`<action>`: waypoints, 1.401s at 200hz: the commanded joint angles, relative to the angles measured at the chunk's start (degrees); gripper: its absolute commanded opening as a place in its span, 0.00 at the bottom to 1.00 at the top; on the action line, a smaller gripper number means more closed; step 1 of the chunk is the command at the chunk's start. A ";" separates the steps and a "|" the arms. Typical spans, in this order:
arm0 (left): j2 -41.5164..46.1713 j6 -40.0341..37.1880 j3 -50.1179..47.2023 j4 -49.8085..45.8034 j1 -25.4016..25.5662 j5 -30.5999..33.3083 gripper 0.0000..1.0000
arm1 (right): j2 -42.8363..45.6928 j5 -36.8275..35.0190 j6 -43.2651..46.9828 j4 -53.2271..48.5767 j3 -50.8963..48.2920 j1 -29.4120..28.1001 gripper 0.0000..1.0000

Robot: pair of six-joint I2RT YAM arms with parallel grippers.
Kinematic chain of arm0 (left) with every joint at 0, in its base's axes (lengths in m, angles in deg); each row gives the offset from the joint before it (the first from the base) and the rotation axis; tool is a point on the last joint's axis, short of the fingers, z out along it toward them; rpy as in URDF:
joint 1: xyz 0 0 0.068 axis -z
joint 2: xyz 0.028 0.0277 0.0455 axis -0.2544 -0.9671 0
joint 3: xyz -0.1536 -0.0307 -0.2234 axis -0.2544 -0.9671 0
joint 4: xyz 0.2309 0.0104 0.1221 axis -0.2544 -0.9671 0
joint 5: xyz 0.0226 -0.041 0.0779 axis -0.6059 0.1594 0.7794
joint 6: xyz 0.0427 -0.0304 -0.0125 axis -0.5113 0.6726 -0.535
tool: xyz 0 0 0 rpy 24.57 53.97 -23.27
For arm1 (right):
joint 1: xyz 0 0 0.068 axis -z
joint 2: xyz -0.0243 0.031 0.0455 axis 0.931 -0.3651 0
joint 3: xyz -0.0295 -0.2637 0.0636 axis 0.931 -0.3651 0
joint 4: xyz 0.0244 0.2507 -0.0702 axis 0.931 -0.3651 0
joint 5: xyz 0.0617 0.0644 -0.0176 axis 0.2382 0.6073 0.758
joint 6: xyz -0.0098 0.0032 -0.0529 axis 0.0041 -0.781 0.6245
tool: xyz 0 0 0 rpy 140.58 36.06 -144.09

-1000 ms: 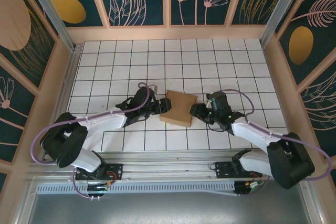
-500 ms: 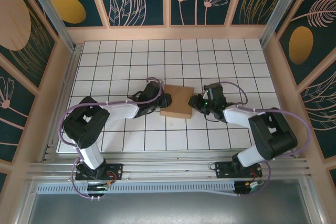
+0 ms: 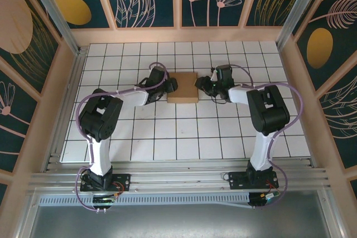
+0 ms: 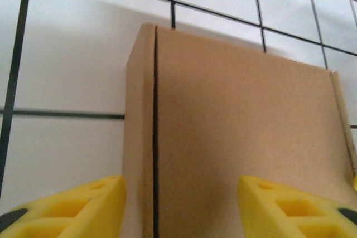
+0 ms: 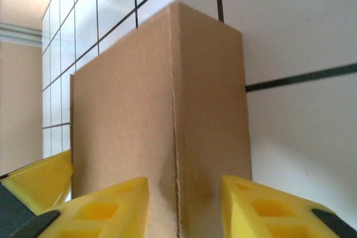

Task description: Fold the paper box

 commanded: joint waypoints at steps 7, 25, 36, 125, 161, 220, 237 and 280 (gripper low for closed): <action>3.96 -2.90 1.54 1.16 -1.50 -3.12 0.65 | 5.37 2.09 2.01 -4.54 2.97 1.89 0.47; 11.02 -5.45 -1.36 1.81 -2.19 -1.95 0.70 | 12.02 1.68 4.01 -7.01 2.18 3.79 0.52; 17.10 -7.56 -4.21 2.50 -2.29 1.16 0.75 | 16.02 0.36 5.82 -8.32 0.54 5.89 0.54; 50.54 -31.62 -39.79 25.67 -5.21 47.23 0.99 | 37.28 -30.34 28.73 14.07 -31.02 20.87 0.92; 56.49 -36.05 -58.02 43.61 -11.37 45.63 0.99 | 26.95 -31.92 36.08 33.82 -37.93 21.42 0.95; 42.53 -33.12 -64.86 63.25 -23.61 21.81 0.99 | 21.40 -23.83 36.68 70.31 -54.15 22.01 0.99; 35.77 -36.90 -60.67 64.95 -24.34 17.11 0.99 | 20.90 -28.27 36.61 64.99 -50.64 20.57 0.99; 25.27 -34.59 -56.40 66.73 -27.43 14.50 0.99 | 20.68 -24.90 38.53 62.07 -48.90 19.98 0.99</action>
